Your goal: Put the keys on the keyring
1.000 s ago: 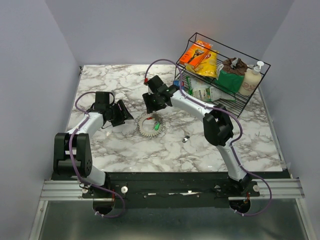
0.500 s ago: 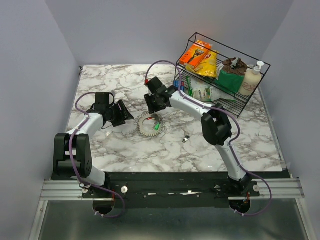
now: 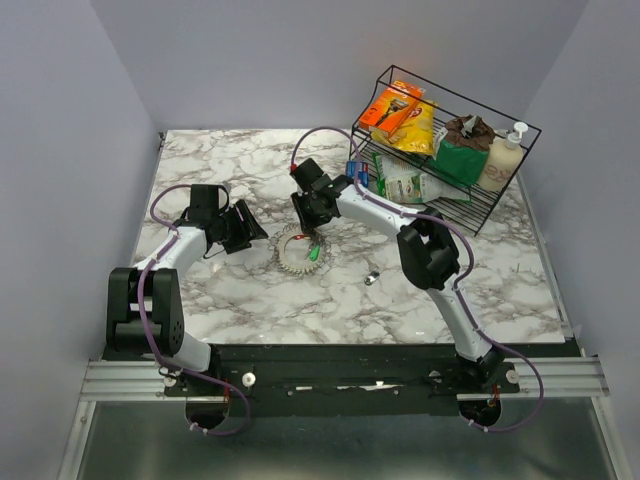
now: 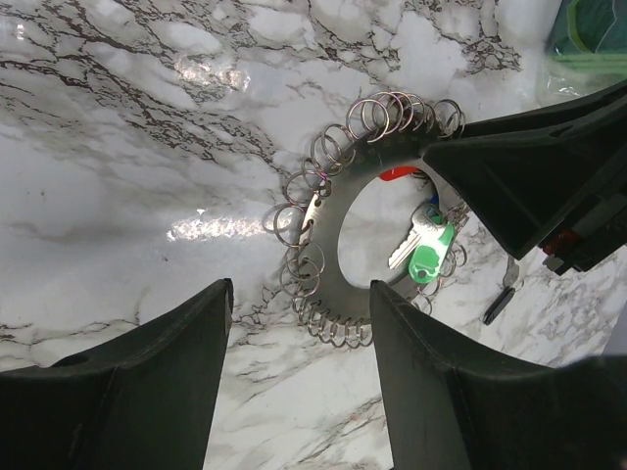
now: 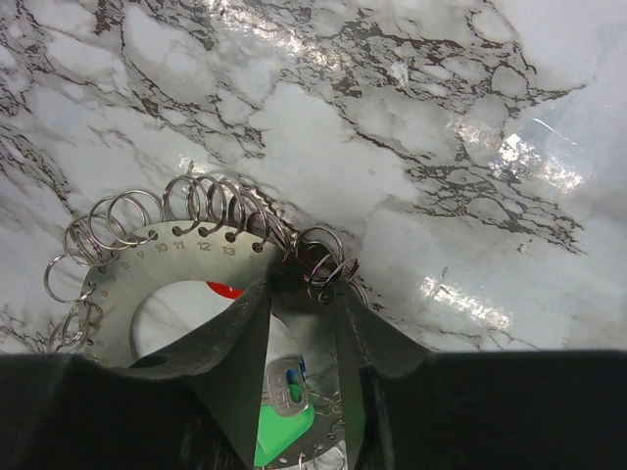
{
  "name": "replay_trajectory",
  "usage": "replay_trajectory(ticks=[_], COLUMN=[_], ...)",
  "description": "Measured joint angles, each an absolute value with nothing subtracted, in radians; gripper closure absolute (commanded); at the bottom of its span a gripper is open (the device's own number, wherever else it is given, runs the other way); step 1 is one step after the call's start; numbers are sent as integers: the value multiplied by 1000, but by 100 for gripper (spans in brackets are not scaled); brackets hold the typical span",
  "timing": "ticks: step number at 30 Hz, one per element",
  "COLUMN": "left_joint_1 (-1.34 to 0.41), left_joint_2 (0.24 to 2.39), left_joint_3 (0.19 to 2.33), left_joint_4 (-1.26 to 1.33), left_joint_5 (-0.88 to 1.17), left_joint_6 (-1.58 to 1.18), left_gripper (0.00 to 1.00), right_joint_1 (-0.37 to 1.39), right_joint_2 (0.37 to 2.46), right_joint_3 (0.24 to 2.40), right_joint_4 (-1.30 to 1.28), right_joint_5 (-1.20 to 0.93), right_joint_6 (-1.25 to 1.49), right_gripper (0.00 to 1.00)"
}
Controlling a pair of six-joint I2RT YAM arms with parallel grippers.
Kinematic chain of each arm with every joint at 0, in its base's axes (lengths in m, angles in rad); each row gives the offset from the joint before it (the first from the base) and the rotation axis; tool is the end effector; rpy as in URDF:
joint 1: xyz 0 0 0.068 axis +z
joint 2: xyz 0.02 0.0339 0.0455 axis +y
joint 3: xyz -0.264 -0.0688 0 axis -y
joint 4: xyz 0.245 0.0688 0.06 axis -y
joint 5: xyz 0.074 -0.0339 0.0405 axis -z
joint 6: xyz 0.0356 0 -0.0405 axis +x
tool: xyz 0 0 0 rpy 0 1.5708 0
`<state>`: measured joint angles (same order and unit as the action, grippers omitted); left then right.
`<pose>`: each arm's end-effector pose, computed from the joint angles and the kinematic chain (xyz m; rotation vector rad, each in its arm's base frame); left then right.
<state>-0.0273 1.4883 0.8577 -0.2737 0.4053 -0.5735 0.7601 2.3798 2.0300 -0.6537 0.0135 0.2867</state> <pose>0.2970 -0.0222 0.1967 -0.5072 2.4755 -0.7529 0.3777 0.3584 0.1757 -0.6093 2.5479 0.3664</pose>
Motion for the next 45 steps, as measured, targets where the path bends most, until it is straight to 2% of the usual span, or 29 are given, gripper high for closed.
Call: replay_trajectory(ticks=[3,4,8,14,24,45], left_joint_1=[-27,-27,-27,-27,-27,-27], left_joint_2=[1488,1488,1488,1488,1459,1398], left_joint_3=[857,857,856,856,855,841], left_joint_4=[-273,-273,-271,-271,-271,-236], left_joint_5=[405,405,405,406,408,449], left_joint_6=[-574,-574,-574,-576,-576,-571], left_gripper=[33,33,33,33,33,33], right_joint_1=[760,760,760,760,760,760], right_joint_2=[2380,2380,2380,2380,2358,2225], right_joint_3=[2030,2030,2030,2030,1992,1844], right_joint_4=[-654,-654,-654,-653,-637,-542], right_joint_5=[18,20,30,40,32,-122], right_joint_6=[288,287,288,279,241,117], right_gripper=[69,76,87,99,99,99])
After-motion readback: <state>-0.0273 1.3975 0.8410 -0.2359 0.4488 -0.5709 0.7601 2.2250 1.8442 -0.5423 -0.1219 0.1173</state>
